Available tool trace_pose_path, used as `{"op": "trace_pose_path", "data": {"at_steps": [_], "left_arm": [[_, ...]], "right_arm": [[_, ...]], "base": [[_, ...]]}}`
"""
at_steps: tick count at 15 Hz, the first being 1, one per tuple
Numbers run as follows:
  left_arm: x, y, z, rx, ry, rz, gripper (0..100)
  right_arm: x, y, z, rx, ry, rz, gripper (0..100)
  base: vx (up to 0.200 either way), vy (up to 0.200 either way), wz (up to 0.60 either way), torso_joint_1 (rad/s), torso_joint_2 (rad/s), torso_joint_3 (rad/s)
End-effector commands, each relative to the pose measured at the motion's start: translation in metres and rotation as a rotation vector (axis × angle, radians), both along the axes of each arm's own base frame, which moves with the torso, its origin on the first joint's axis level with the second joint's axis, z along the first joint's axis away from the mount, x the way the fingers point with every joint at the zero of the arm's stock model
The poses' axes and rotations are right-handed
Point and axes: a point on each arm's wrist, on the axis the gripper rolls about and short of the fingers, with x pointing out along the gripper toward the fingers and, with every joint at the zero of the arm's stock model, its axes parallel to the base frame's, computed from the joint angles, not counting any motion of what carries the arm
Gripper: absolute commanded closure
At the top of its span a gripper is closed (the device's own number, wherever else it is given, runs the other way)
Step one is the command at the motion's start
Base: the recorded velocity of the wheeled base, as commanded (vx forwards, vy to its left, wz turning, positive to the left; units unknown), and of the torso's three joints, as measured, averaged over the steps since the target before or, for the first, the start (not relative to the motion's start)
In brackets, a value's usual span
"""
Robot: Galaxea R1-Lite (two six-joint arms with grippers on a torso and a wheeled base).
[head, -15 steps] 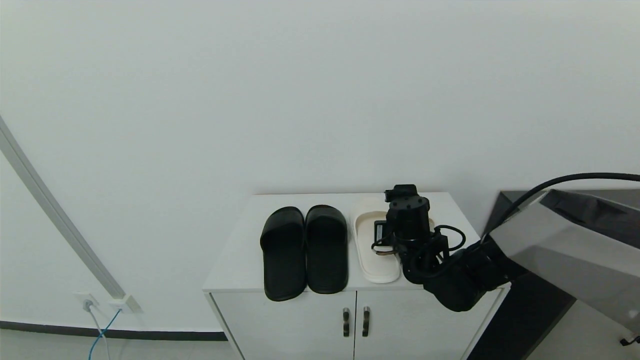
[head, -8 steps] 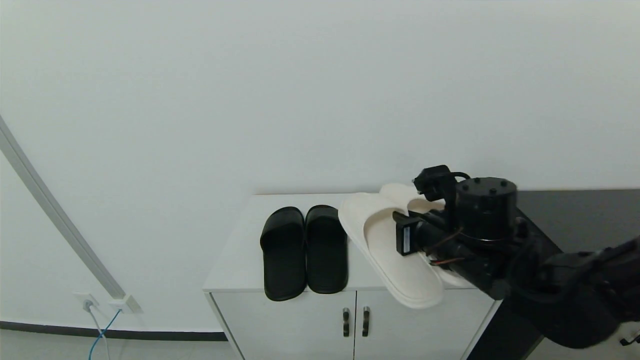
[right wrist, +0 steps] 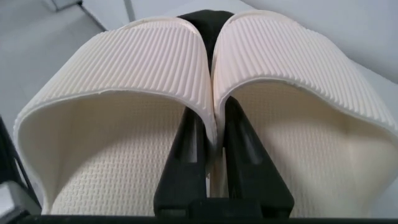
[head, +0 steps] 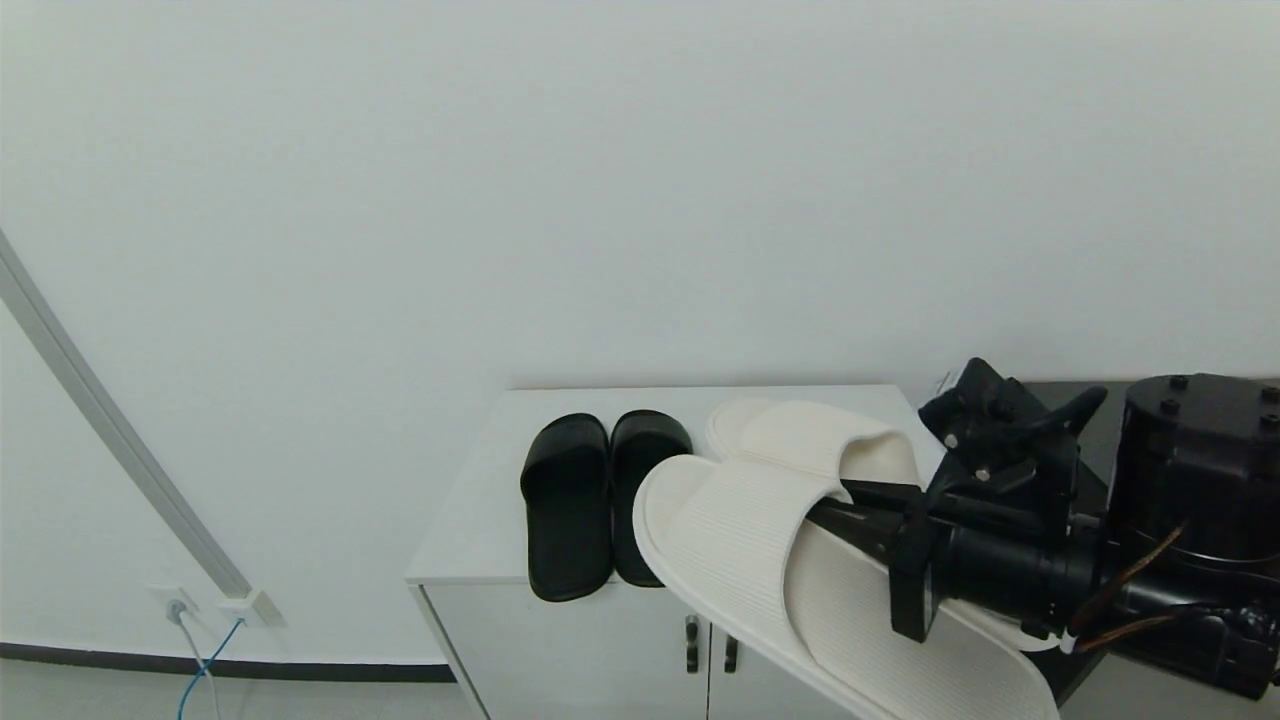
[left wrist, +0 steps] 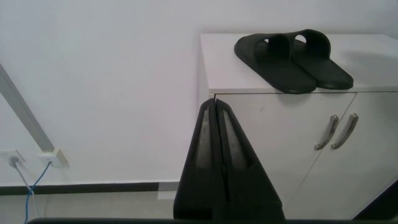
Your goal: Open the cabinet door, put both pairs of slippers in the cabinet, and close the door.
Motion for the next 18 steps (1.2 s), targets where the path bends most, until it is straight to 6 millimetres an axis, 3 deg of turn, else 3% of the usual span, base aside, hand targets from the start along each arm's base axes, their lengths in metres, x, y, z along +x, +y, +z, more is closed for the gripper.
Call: {"op": "trace_pose_path", "data": {"at_steps": [1,7,18], "left_arm": [[0.0,0.0,0.0,0.0,0.001,0.0,100],[0.0,0.0,0.0,0.0,0.001,0.0,100],[0.0,0.0,0.0,-0.002,0.001,0.0,100]], "right_arm": [[-0.006,-0.004,-0.003,-0.022,-0.019,0.031,100],[-0.008,-0.006,-0.007,-0.031,-0.032,0.042,100],[-0.005,-0.004,-0.014,-0.041,-0.004,0.064,100]], "base": [[0.0,0.0,0.0,0.0,0.0,0.0],[0.0,0.0,0.0,0.0,0.0,0.0],[-0.2,0.0,0.0,0.0,0.0,0.002]]}}
